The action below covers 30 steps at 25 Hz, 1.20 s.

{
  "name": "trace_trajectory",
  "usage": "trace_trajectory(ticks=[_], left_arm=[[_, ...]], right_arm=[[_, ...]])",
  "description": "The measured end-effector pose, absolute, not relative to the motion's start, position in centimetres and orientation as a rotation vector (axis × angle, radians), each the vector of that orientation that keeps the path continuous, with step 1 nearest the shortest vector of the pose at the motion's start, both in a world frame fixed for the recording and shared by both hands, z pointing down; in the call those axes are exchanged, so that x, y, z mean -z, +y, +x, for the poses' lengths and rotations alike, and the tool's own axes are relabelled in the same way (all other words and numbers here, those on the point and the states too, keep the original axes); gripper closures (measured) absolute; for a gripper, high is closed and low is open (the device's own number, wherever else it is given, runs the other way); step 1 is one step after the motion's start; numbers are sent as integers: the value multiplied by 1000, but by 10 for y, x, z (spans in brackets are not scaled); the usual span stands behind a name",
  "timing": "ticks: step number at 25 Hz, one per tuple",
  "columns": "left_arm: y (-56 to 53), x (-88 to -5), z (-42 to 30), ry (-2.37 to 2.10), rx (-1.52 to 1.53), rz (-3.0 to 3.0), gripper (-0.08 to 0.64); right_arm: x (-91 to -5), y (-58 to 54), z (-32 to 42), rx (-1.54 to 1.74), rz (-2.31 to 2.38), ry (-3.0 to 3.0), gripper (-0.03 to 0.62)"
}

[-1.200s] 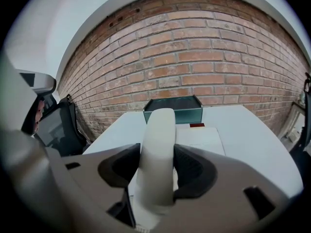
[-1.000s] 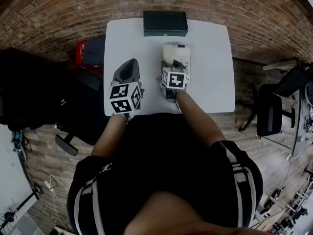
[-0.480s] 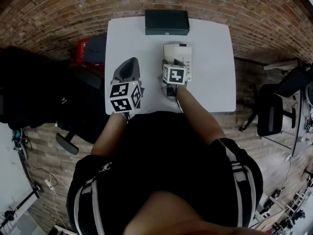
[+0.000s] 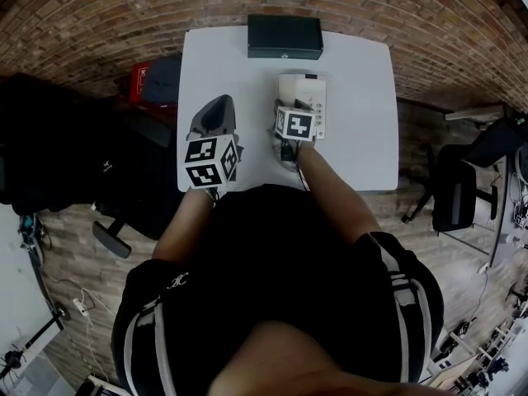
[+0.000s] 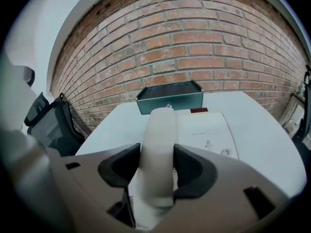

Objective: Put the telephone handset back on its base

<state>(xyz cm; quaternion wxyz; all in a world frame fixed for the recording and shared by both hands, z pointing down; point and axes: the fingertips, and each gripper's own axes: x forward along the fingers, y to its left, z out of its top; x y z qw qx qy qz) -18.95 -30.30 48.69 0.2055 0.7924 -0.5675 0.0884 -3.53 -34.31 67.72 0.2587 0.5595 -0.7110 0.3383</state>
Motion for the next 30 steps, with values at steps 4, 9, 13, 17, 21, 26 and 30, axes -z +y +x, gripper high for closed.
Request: trace_trajectory(ticks=[4, 9, 13, 17, 21, 26, 30], left_arm=[[-307, -489, -187, -1572, -251, 2212, 558], [-310, -490, -180, -1554, -255, 2229, 558], [-310, -489, -177, -1547, -260, 2237, 558], [-307, -488, -174, -1541, -264, 2244, 558], [-307, -487, -174, -1542, -257, 2244, 558], [-311, -482, -167, -1533, -243, 2264, 558], [-315, -475, -159, -1523, -241, 2295, 558]], right_arm=[[-679, -344, -37, -919, 1529, -1939, 393], [-679, -344, -37, -883, 1545, -1983, 393], [-680, -344, -37, -897, 1541, -1971, 391], [-669, -345, -41, -947, 1531, -2033, 364], [-639, -351, -46, -822, 1554, -2140, 354], [-574, -359, -31, -610, 1699, -2267, 439], [-521, -361, -10, -496, 1845, -2310, 581]])
